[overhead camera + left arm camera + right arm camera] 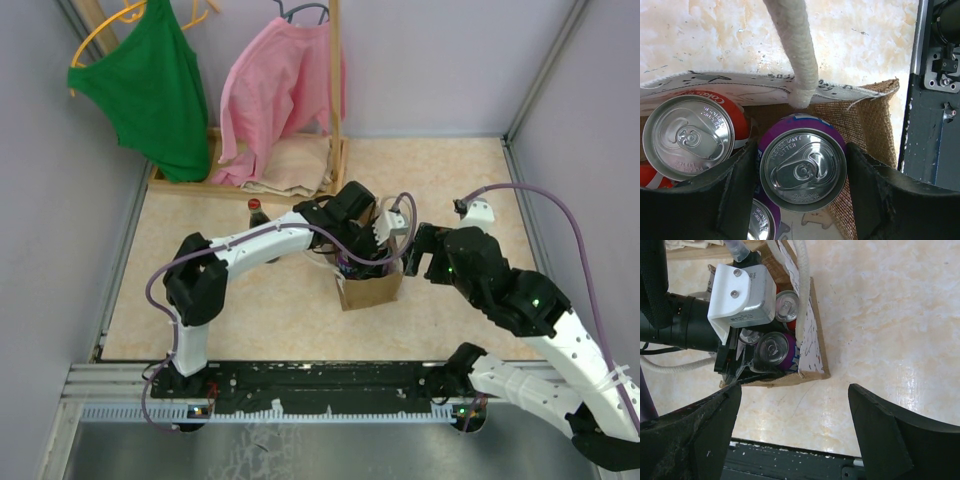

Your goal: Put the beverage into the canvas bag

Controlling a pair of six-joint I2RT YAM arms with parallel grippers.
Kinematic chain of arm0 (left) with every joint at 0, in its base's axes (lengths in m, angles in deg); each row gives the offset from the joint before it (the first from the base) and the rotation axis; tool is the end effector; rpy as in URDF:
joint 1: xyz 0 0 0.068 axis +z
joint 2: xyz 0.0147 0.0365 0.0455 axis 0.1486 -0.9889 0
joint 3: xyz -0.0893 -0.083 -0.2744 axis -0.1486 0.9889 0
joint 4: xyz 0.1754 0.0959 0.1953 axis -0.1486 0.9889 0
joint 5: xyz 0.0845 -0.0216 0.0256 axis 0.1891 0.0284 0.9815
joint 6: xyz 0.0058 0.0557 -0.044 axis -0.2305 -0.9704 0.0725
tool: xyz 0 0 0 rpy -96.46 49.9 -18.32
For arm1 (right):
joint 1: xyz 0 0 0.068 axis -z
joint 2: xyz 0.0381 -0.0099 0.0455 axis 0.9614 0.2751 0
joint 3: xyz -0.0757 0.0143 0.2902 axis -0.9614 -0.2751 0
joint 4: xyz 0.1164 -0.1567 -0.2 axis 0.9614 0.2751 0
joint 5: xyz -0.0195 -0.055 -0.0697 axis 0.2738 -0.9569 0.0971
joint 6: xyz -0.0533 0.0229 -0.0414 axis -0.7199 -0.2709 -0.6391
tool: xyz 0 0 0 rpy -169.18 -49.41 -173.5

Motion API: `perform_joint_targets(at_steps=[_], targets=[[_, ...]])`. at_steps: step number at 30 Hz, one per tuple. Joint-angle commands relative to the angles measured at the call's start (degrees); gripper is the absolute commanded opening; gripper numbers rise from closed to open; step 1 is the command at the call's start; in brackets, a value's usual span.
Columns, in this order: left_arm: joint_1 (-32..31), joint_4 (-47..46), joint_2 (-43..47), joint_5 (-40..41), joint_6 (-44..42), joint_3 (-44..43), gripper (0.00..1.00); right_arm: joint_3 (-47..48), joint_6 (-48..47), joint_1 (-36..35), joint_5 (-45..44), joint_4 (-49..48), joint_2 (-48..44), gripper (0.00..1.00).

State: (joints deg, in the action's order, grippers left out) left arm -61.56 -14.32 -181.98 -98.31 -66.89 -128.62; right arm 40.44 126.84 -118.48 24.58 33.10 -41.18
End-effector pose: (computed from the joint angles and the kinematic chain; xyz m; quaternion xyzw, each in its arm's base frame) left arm 0.2641 -0.4002 0.2548 0.5924 0.6922 -0.3381 0.2358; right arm 0.1106 0.0731 0.3863 0.0567 0.8726 0.1475 0.4621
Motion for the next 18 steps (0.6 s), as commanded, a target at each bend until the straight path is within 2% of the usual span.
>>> perform_joint_targets(at_steps=[1, 3, 7, 10, 18], targets=[[-1.6, -1.8, -0.8, -0.6, 0.5, -0.1, 0.01, 0.3, 0.8, 0.1, -0.1, -2.7, -0.4, 0.88], [-1.9, -1.3, -0.7, -0.4, 0.4, 0.1, 0.09, 0.2, 0.8, 0.1, 0.0, -2.9, -0.4, 0.88], [-2.0, -0.5, -0.4, -0.2, 0.1, 0.5, 0.36, 0.1, 0.9, 0.0, 0.2, -3.1, -0.4, 0.88], [-2.2, -0.5, 0.1, -0.2, -0.1, 0.9, 0.50, 0.0, 0.9, 0.0, 0.2, -3.1, -0.5, 0.88], [-2.5, 0.5, 0.7, -0.4, -0.4, 1.5, 0.62, -0.2, 0.9, 0.1, 0.7, -3.3, -0.6, 0.88]])
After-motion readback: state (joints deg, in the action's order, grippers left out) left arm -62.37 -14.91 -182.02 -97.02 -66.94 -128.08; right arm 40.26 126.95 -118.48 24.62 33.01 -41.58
